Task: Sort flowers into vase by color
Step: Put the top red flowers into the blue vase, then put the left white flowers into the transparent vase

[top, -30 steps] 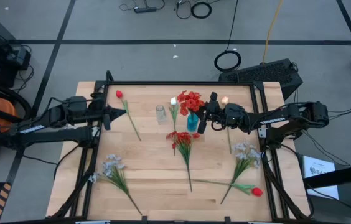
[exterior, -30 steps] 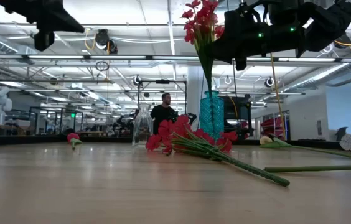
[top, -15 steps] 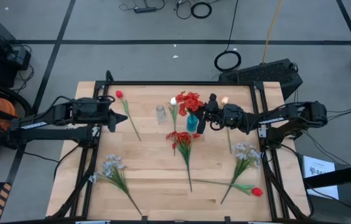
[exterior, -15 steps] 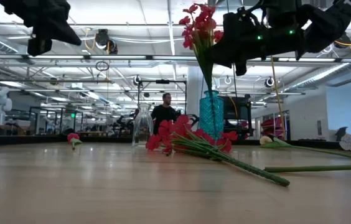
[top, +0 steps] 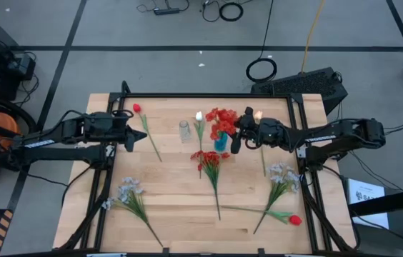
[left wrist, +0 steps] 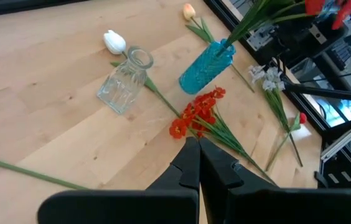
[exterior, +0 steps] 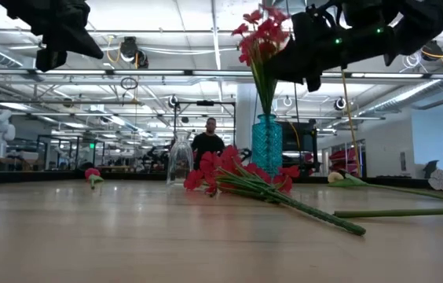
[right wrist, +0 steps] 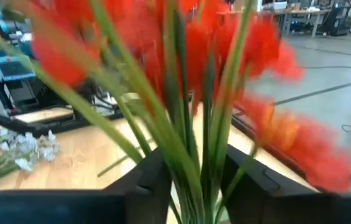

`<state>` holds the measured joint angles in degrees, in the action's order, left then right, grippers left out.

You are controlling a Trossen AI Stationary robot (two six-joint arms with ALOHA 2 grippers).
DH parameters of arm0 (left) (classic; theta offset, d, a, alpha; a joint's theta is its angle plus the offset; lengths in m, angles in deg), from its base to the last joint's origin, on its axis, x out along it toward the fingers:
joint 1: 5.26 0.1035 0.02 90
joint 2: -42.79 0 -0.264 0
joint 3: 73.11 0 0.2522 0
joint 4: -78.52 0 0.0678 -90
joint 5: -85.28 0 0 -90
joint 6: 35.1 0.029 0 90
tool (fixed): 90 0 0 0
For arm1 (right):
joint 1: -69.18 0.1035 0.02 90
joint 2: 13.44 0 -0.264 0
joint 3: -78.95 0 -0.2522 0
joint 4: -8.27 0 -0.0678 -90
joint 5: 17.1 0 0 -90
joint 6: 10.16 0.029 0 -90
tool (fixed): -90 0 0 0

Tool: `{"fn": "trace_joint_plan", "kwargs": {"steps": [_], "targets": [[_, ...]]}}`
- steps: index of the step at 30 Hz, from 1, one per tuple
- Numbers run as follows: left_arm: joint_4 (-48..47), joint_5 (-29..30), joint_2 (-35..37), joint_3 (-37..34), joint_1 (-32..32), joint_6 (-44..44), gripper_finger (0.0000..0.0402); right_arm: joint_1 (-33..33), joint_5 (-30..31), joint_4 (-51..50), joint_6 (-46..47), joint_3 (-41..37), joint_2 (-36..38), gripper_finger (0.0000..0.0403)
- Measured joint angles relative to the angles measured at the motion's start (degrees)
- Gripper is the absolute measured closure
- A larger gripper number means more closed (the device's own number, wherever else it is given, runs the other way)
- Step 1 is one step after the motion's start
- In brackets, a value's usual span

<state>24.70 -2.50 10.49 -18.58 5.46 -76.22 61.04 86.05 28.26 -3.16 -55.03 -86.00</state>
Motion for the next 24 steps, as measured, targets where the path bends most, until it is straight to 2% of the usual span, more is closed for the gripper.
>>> {"fn": "trace_joint_plan", "kwargs": {"steps": [5, 15, 20, 24], "targets": [[0.0, 0.0, 0.0, 0.0, 0.0, 1.2, 0.0400, 0.0, 0.0, -17.3, -0.1, 5.6, 2.7, 0.0250], [0.0, 0.0, 0.0, 0.0, 0.0, 2.9, 0.0400, 0.1, -3.3, -59.5, 1.9, 27.2, 3.5, 0.0232], [0.0, -0.7, 0.0, 0.0, 0.0, 3.0, 0.0400, 0.5, -4.4, -72.7, 5.6, 34.6, 3.5, 0.0238], [0.0, -1.2, 0.0, 0.0, 0.0, 3.0, 0.0400, 1.5, -4.4, -79.7, 9.4, 36.4, 3.6, 0.0250]]}}
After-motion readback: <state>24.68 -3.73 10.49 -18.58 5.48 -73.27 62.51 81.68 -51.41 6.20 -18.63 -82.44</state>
